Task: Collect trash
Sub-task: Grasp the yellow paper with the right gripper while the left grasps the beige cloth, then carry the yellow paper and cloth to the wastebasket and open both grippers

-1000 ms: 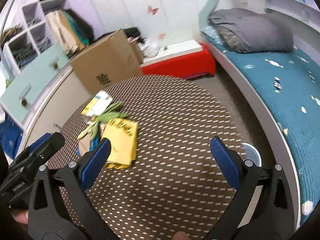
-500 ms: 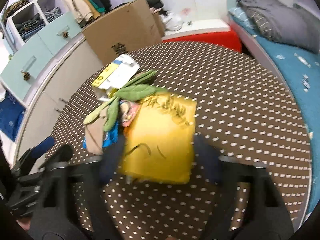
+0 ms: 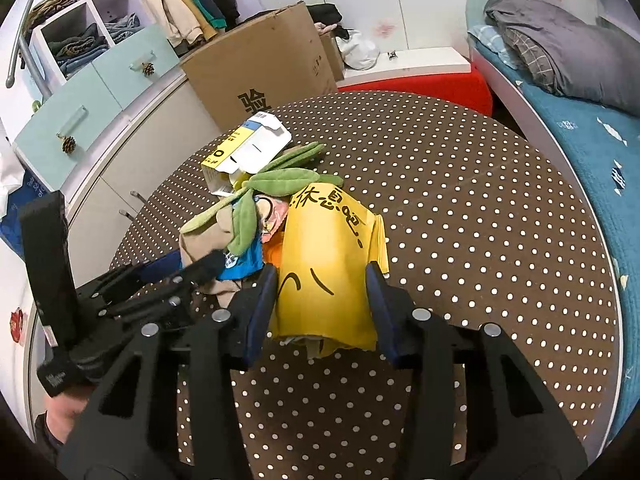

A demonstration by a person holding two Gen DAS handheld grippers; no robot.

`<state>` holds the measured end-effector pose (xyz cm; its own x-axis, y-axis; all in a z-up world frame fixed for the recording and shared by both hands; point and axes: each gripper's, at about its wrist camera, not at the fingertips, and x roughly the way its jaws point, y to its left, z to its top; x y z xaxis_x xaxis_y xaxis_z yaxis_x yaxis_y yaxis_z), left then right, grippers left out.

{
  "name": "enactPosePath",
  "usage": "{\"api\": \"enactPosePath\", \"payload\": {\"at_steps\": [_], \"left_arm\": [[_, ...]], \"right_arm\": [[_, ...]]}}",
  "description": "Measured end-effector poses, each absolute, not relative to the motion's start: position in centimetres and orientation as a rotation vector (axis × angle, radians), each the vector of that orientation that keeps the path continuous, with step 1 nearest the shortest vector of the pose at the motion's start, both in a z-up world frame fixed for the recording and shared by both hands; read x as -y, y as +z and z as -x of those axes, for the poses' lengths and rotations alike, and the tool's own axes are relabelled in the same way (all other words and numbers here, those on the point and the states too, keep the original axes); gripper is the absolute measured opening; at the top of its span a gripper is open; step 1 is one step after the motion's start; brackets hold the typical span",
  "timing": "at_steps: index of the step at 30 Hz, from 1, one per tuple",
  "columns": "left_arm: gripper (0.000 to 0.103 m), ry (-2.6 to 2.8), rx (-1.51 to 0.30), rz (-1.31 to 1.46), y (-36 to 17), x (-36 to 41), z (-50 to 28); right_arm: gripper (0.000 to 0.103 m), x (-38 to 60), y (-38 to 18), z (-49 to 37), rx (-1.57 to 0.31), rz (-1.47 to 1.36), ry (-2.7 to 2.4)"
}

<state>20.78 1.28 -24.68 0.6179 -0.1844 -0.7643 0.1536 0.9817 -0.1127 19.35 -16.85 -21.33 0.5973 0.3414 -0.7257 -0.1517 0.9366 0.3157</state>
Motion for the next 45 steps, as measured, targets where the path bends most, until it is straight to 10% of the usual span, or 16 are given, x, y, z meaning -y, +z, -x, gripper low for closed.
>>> {"api": "enactPosePath", "payload": {"at_steps": [11,45], "left_arm": [[0.006,-0.184,-0.864,0.125,-23.7,-6.1,-16.3],[0.004,-0.295,-0.617,0.120,-11.8,-5.3,-12.4]], "right_arm": [[0.029,17.8,-21.0,-17.9,-0.853,-0.263,0.314],[0.028,24.7,-15.4,-14.2,-0.696,-0.361,0.339]]}}
